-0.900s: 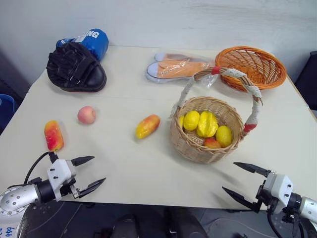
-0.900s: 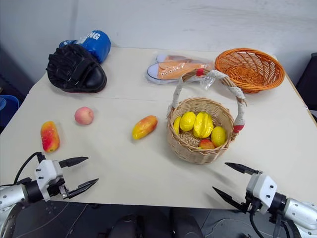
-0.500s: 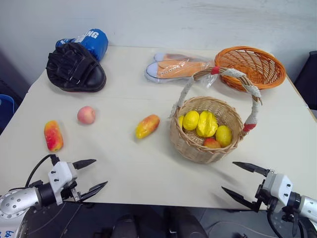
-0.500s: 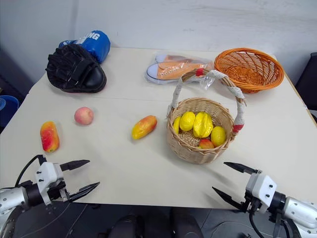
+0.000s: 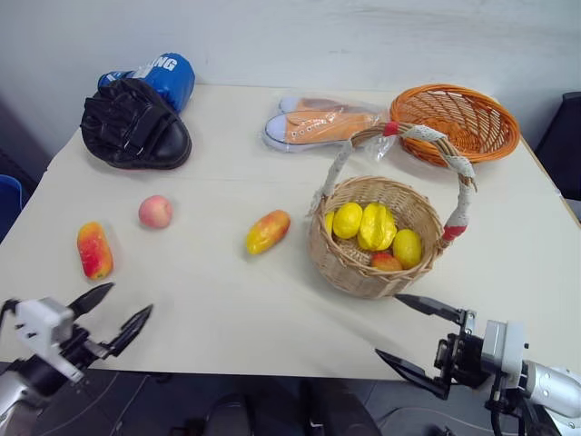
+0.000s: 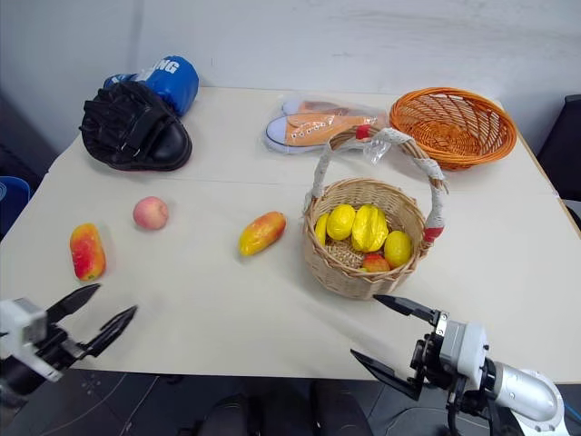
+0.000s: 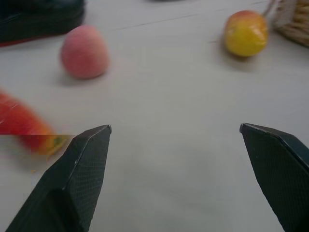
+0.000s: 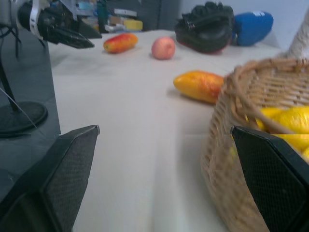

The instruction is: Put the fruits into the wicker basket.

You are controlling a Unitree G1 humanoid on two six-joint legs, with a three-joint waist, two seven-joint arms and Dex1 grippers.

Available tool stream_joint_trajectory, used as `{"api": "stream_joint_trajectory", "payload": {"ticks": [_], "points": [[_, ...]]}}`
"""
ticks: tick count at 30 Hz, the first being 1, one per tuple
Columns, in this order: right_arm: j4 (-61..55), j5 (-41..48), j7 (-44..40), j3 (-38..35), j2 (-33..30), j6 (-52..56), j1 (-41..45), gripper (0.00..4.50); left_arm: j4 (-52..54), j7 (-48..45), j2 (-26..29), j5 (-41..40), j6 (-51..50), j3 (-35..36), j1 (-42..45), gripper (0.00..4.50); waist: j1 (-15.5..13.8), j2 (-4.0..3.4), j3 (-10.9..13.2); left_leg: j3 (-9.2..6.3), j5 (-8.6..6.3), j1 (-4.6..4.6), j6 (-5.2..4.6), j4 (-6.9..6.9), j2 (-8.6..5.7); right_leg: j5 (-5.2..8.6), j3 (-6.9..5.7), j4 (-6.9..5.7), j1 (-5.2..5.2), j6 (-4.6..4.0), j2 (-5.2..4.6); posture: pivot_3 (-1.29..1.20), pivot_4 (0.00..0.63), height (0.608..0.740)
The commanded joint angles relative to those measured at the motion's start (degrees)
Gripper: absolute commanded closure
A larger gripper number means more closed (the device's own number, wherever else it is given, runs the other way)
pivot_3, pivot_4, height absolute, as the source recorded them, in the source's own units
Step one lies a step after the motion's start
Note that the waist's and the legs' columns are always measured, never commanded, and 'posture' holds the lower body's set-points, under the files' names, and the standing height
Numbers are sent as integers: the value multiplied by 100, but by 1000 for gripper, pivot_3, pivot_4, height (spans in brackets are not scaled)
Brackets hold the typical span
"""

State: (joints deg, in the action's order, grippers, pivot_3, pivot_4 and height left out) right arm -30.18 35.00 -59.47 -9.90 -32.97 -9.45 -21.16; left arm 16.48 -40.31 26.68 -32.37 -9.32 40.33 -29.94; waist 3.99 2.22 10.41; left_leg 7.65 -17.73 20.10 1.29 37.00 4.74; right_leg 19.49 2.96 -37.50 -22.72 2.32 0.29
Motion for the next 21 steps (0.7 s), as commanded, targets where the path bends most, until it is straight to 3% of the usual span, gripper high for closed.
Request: {"api": "stream_joint_trajectory", "payload": {"ticks": [1,6,10,14,16,18,21], "points": [[-472,70,159,266,141,-29,344,0,-418,813,-234,-521,-654,800,-254,17,12,10,0,-2,0,-1,-1,0,0,1,0,1,0,-2,0,0,150,740],[-264,-299,58,482,269,-416,776,0,-675,1397,-161,-1337,-1362,1486,-91,17,-72,65,-23,-11,1,2,-1,5,-1,34,-4,3,-6,-61,-1,0,150,740],[75,-571,-219,635,237,-836,1016,0,-327,1753,61,-1925,-2007,1586,99,17,-94,84,-34,-12,-1,2,-2,4,-4,51,-10,8,0,-93,-10,0,150,740],[400,-634,-273,683,223,-982,1187,0,34,2437,981,-2245,-2984,1493,694,17,-105,99,-40,-24,0,0,0,5,-4,51,-23,3,7,-97,-12,0,150,740],[593,-659,-376,733,204,-1066,1264,0,-165,2840,1814,-2486,-3916,1200,1351,17,-100,93,-37,-36,2,-4,13,3,-4,49,-39,4,15,-107,-18,0,150,740],[788,-676,-454,743,200,-1167,1368,0,-442,3062,2474,-2222,-4423,706,1967,17,-104,83,-30,-44,3,-4,18,3,-5,49,-52,1,21,-109,-24,0,150,740],[958,-715,-504,749,205,-1286,1482,0,-866,3224,2748,-1979,-4783,260,2641,17,-66,44,-18,-38,9,-2,12,-2,-15,45,-68,2,18,-101,-43,0,150,740]]}}
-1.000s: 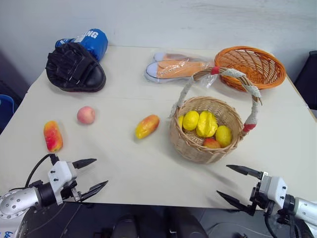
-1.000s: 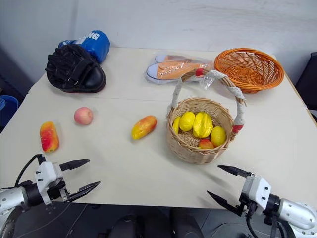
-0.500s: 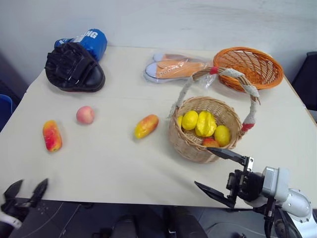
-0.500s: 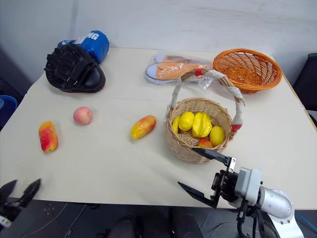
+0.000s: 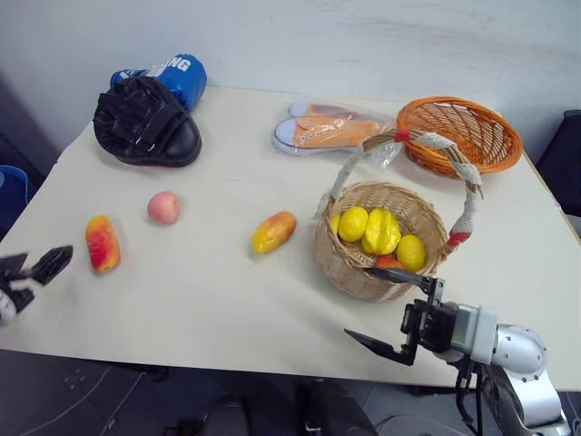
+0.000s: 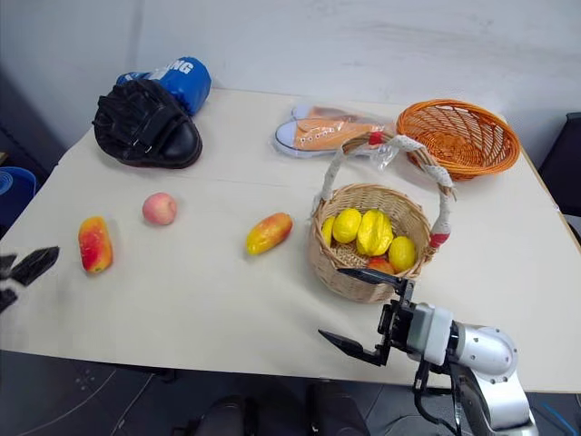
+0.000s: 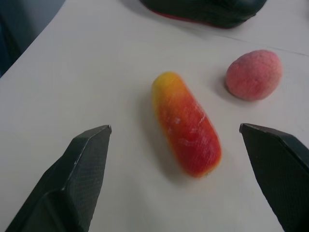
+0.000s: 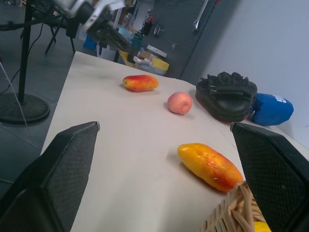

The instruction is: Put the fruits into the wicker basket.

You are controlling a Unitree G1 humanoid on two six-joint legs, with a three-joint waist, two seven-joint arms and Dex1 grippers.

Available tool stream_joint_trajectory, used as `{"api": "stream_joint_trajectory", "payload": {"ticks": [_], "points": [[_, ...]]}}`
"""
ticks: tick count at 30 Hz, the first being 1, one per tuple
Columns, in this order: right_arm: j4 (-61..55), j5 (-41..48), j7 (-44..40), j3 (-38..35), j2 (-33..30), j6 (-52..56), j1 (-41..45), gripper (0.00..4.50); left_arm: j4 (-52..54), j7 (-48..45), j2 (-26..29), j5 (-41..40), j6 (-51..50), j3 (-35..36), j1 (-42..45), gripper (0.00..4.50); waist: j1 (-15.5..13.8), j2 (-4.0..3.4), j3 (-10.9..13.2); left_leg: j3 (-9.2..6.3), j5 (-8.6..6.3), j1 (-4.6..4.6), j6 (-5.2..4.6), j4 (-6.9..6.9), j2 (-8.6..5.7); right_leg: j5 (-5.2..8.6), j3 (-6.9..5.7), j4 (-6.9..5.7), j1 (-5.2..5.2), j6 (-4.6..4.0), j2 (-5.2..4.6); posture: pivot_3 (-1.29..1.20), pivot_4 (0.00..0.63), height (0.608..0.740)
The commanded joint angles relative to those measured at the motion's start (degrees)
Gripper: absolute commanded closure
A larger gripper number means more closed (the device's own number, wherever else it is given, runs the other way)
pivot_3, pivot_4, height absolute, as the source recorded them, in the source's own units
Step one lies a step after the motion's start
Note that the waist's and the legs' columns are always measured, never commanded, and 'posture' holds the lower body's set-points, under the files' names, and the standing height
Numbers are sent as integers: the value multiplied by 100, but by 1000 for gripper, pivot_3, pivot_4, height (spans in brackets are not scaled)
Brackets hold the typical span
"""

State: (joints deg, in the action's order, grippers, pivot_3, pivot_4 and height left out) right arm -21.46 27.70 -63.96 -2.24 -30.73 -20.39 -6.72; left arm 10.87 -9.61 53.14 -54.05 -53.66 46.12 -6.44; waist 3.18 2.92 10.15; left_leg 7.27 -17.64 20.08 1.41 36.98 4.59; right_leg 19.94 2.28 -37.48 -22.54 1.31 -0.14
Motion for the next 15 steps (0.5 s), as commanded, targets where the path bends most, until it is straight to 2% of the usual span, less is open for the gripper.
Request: {"api": "stream_joint_trajectory", "payload": {"ticks": [1,2,7,13,15], "points": [[111,1,-56,-15,-20,-220,61,0,-484,146,148,306,-393,-497,517,17,36,-40,11,27,-4,-6,-5,-9,0,-13,-29,-2,-4,25,-24,0,150,740],[128,-8,-39,-7,-13,-230,78,0,-672,129,201,476,-363,-700,727,17,38,-46,11,40,-7,-5,-4,-14,0,-35,-41,-10,-9,76,-30,0,150,740],[92,-88,51,27,4,-253,67,0,-1622,83,296,1071,-547,-1473,1815,17,-7,-43,11,38,14,30,69,-16,14,-3,-52,-52,-92,61,-10,0,150,740],[45,-176,302,5,-3,-199,131,0,-2320,-494,80,1373,-509,-1917,2433,17,0,-43,11,51,14,34,69,-2,16,-4,-41,-61,-97,65,-10,0,150,740],[17,-177,337,20,-28,-178,114,0,-2483,-602,20,1499,-454,-1987,2539,448,-1,-42,11,51,15,34,68,6,16,-5,-41,-67,-96,67,-11,0,150,740]]}}
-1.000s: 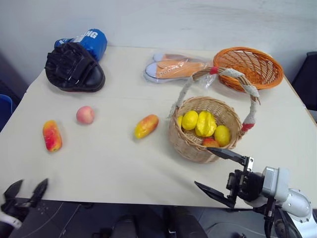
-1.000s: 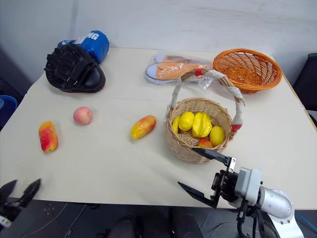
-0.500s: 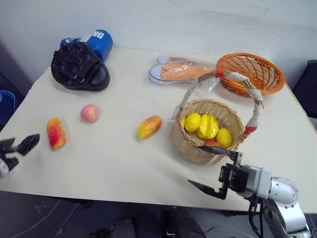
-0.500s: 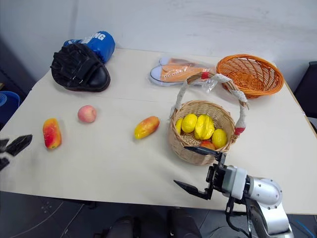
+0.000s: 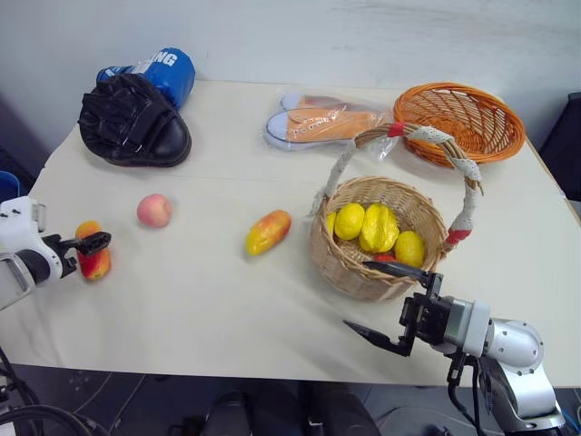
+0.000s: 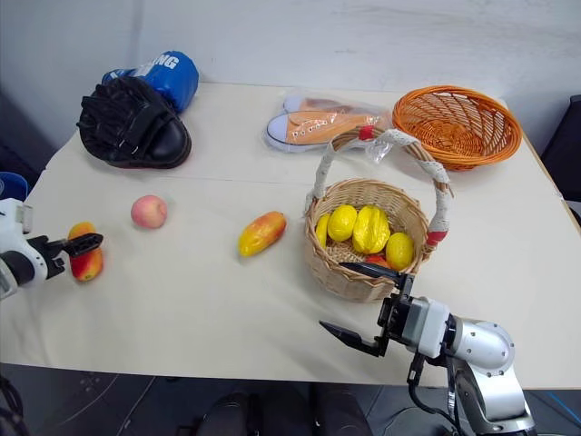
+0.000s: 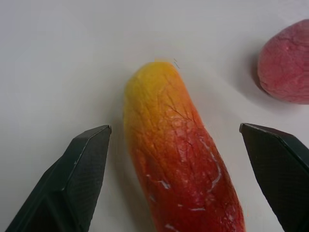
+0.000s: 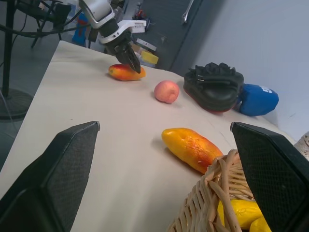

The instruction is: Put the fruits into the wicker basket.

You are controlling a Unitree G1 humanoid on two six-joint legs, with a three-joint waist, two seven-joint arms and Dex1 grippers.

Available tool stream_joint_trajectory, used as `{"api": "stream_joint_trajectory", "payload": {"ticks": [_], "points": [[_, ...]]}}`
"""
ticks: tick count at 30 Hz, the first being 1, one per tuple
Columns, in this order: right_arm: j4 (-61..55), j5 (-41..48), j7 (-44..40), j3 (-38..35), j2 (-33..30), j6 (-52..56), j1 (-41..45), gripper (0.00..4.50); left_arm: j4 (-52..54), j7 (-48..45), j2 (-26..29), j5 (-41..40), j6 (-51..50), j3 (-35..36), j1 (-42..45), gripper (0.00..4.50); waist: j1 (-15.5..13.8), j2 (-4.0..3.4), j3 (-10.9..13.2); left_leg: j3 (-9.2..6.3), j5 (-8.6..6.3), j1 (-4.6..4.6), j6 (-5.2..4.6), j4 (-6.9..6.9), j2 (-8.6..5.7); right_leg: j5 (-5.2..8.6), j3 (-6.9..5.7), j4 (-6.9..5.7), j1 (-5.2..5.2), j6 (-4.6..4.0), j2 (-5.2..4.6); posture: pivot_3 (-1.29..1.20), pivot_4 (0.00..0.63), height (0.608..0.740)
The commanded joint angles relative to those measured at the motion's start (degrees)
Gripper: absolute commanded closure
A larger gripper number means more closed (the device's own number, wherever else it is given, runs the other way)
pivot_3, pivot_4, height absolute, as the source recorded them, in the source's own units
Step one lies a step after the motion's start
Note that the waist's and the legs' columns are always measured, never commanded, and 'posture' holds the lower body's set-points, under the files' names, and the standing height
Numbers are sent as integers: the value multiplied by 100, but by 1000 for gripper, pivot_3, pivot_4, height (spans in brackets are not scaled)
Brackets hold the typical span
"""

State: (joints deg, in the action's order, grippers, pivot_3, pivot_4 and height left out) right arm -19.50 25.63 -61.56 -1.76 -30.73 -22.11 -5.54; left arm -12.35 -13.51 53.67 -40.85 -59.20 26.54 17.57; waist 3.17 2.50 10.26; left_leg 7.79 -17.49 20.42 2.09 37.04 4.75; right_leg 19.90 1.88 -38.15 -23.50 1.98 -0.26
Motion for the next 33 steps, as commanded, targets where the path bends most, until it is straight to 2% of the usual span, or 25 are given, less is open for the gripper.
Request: {"api": "stream_joint_trajectory", "payload": {"ticks": [1,6,8,11,15,17,20,24,27,29,31,33], "points": [[-194,28,121,-24,-36,14,-8,0,-233,-265,-52,237,105,-56,163,620,-5,0,0,0,0,0,0,2,0,0,0,-5,0,0,-1,0,150,740],[-245,11,249,-43,-40,92,-10,0,-313,-639,-67,454,169,-78,48,2203,-10,3,0,-3,4,-8,1,5,-4,0,-1,-32,-1,0,-3,0,150,740],[-276,4,324,-67,-33,130,-25,0,-232,-993,-80,469,524,50,-87,2559,1,3,0,-3,6,-12,0,6,-7,0,0,-42,0,0,-6,0,150,740],[-381,41,474,-173,-67,219,-112,0,291,-2080,3,189,1036,349,-476,2592,7,5,-1,-4,11,-14,6,3,-6,0,0,-49,-1,-2,-6,0,150,740],[-854,213,888,-646,-123,485,-600,0,1290,-3991,55,-157,2113,554,-956,2592,-27,5,-1,-7,11,-11,8,-2,-6,3,-4,-43,-2,-6,-9,0,150,740],[-1074,214,1147,-988,-80,573,-1009,0,1629,-4594,38,-305,2205,186,-841,2592,-115,6,-1,-15,10,-7,8,-2,-7,4,-13,-36,2,-8,-12,0,150,740],[-1191,160,1530,-1397,59,628,-1394,0,2079,-4924,-166,-407,2111,-601,-291,2592,-162,2,-2,-16,10,-13,2,1,-14,3,-11,-29,17,-7,-14,0,150,740],[-1251,20,2158,-1947,456,631,-1994,0,2404,-5027,-1291,-108,2153,-2329,1420,2592,-224,4,-3,-30,18,-12,-48,4,-34,-19,-6,-16,37,23,-19,0,150,740],[-1446,-62,2319,-2063,713,540,-2514,0,1999,-5140,-1856,455,2385,-3157,2330,2592,-185,-1,-6,-30,25,-12,-53,7,-45,-39,3,15,57,49,-15,0,150,740],[-1651,-233,2471,-2037,981,421,-2919,0,1452,-4978,-2462,837,2675,-3551,3016,2592,-137,-11,-8,-21,26,-13,-43,2,-47,-39,12,21,58,52,-13,0,150,740],[-1749,-323,2566,-1998,1095,403,-3061,0,1184,-4945,-2726,996,2789,-3654,3268,2592,-94,-15,-7,-21,26,-13,-41,3,-44,-35,14,24,57,57,-8,0,150,740],[-1909,-428,2797,-1945,1309,418,-3173,0,881,-4827,-3240,1411,3281,-4013,3411,2592,-15,-19,-7,-21,23,-11,-38,-2,-46,-35,35,24,58,58,-2,0,150,740]]}}
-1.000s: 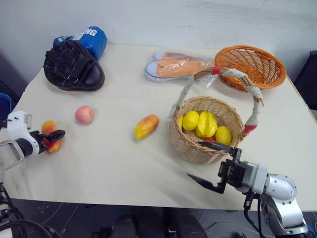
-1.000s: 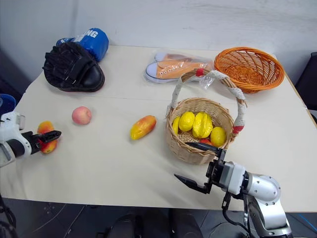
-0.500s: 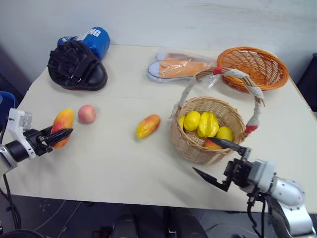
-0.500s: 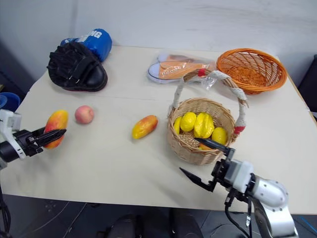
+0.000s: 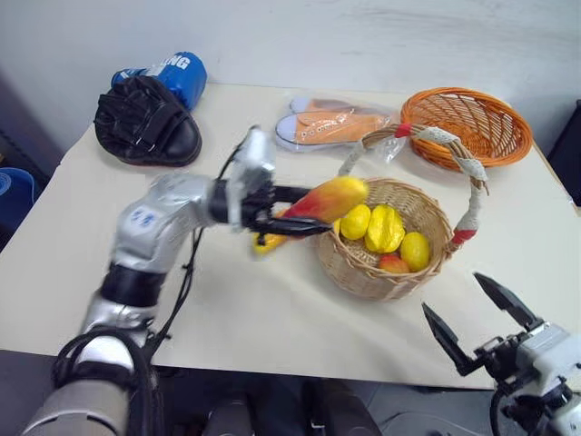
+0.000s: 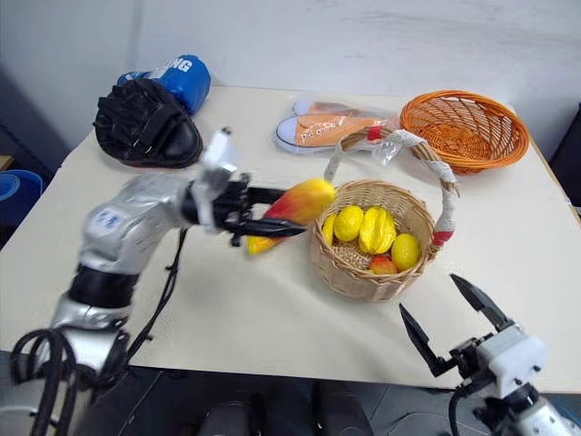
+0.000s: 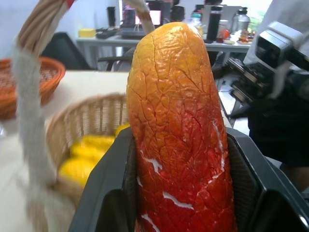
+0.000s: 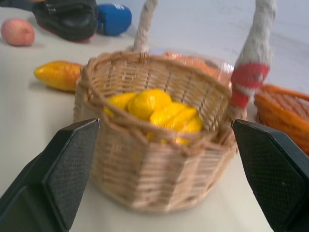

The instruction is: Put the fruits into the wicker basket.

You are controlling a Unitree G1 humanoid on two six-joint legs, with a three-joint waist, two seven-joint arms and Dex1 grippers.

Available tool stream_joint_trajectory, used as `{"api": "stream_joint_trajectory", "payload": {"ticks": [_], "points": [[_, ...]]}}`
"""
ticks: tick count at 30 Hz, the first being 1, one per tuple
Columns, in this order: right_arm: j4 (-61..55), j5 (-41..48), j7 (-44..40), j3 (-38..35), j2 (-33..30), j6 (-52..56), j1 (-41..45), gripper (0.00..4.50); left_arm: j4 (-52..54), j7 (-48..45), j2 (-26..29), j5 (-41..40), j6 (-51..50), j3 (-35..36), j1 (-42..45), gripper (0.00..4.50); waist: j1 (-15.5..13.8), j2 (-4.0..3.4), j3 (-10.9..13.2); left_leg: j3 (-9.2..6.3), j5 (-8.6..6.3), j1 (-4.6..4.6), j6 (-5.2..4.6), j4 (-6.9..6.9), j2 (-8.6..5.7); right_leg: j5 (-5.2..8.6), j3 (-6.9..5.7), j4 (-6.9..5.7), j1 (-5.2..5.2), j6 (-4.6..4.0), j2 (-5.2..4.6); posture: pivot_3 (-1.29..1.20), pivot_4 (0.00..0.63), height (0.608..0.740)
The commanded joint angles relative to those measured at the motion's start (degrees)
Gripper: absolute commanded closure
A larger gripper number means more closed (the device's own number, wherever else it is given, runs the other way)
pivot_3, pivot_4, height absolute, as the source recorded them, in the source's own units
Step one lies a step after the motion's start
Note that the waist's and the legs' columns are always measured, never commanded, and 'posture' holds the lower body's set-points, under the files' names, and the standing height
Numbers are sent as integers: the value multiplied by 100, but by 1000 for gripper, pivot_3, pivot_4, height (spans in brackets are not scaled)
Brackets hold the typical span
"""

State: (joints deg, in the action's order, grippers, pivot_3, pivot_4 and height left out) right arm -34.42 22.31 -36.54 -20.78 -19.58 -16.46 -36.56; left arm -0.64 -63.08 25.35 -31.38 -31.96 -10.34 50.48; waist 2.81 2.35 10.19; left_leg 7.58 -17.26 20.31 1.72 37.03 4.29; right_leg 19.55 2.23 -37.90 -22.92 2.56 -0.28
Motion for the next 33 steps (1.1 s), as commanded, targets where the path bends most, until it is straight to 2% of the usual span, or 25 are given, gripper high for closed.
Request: {"api": "stream_joint_trajectory", "payload": {"ticks": [1,4,5,8,11,15,17,19,21,27,29,33], "points": [[-476,-151,359,-19,254,-147,-109,0,-433,224,-615,636,717,-442,173,2592,24,-8,-3,-3,0,-2,1,-3,-4,3,5,-1,8,6,0,0,150,740],[-566,-237,418,133,360,-143,-153,0,-789,810,-1329,853,982,-411,114,2592,5,-9,-1,-26,1,-13,-2,9,-12,5,2,-2,9,11,0,0,150,740],[-570,-241,408,186,364,-147,-144,0,-798,936,-1475,922,1040,-421,26,1878,2,-9,-1,-31,2,-10,-4,9,-15,4,2,0,8,14,-1,0,150,740],[-546,-233,371,304,329,-177,-95,0,-844,1268,-1625,1348,1522,-483,-196,1031,20,-11,-2,-31,1,-10,-8,5,-19,2,6,0,9,17,-4,0,150,740],[-487,-149,209,413,165,-178,47,0,-618,1402,-1663,1197,1499,-207,-431,44,18,-12,-2,-37,2,-11,-8,4,-18,2,3,-3,8,17,-2,0,150,740],[-379,15,-124,516,-182,-151,248,0,-200,927,-1198,906,1554,164,-781,44,22,-13,-1,-39,4,-10,-10,5,-19,1,-1,-6,9,18,-4,0,150,740],[-279,161,-376,567,-396,-127,374,0,-21,665,-780,696,1645,563,-991,44,26,-13,-1,-40,7,-11,-6,2,-18,1,-3,-6,9,18,-4,0,150,740],[-146,262,-639,624,-578,-172,469,0,71,809,-551,438,1677,1112,-1204,44,20,-14,0,-41,9,-11,-1,2,-15,1,-6,-7,9,17,-3,0,150,740],[68,341,-970,779,-750,-249,671,0,284,1111,-168,176,1557,1925,-1727,44,29,-14,0,-47,10,-11,-3,4,-16,1,-11,-7,10,18,-7,0,150,740],[486,478,-1347,1105,-850,-301,1394,0,890,1171,842,172,1563,3009,-3474,44,-1,-10,5,-54,4,-12,-9,0,-13,3,-22,-1,13,15,-19,0,150,740],[627,506,-1438,1370,-834,-217,1926,0,791,1265,1147,124,1544,3855,-4295,44,-6,-3,6,-59,-18,-10,-47,4,-16,2,-29,2,16,15,-28,0,150,740],[813,535,-1590,1761,-796,-119,2490,0,465,1697,1233,120,1565,4878,-5290,44,17,-1,7,-61,-24,-14,-53,2,-14,1,-41,3,19,7,-38,0,150,740]]}}
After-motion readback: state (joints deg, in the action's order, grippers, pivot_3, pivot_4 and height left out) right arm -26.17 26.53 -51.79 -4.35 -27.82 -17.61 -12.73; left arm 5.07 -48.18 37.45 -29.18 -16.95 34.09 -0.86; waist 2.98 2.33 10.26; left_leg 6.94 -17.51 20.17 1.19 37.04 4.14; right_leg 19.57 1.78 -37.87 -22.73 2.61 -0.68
